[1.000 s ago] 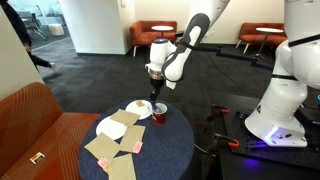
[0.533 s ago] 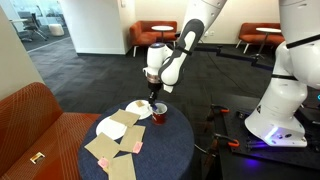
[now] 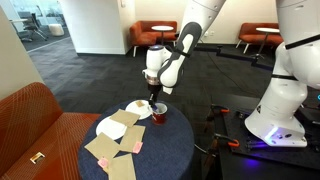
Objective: Take the marker out of the cup and put it on the table
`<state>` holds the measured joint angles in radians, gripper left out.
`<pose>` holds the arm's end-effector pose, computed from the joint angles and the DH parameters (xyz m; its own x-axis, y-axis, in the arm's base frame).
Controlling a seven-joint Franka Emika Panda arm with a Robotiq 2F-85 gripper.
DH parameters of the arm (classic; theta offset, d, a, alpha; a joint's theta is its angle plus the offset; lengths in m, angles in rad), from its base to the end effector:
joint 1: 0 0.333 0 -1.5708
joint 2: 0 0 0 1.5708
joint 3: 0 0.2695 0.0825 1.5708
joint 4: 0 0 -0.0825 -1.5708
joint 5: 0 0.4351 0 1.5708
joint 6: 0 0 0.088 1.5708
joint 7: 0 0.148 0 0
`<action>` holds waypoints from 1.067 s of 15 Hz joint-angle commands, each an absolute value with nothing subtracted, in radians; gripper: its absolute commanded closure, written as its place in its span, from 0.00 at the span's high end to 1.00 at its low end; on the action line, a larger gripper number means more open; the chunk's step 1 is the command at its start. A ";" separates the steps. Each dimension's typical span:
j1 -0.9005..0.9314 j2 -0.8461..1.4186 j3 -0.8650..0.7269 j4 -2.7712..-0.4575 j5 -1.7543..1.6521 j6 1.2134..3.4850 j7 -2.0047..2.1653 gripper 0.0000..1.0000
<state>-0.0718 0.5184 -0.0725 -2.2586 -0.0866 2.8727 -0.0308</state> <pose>0.5334 -0.0800 0.0108 0.9958 -0.0166 0.0902 -0.0230 -0.9973 0.0695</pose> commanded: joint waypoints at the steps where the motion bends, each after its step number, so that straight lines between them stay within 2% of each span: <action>1: -0.082 0.532 -0.060 -2.235 -0.064 2.849 -0.039 0.28; 2: -0.081 0.532 -0.060 -2.236 -0.065 2.851 -0.039 0.27; 5: -0.079 0.530 -0.060 -2.239 -0.066 2.853 -0.039 0.03; 7: -0.083 0.520 -0.056 -2.245 -0.065 2.851 -0.043 0.06; 16: -0.043 0.371 -0.076 -2.354 -0.107 2.860 -0.042 0.06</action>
<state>-0.0639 0.4762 -0.0625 -2.2791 -0.0934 2.8721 -0.0342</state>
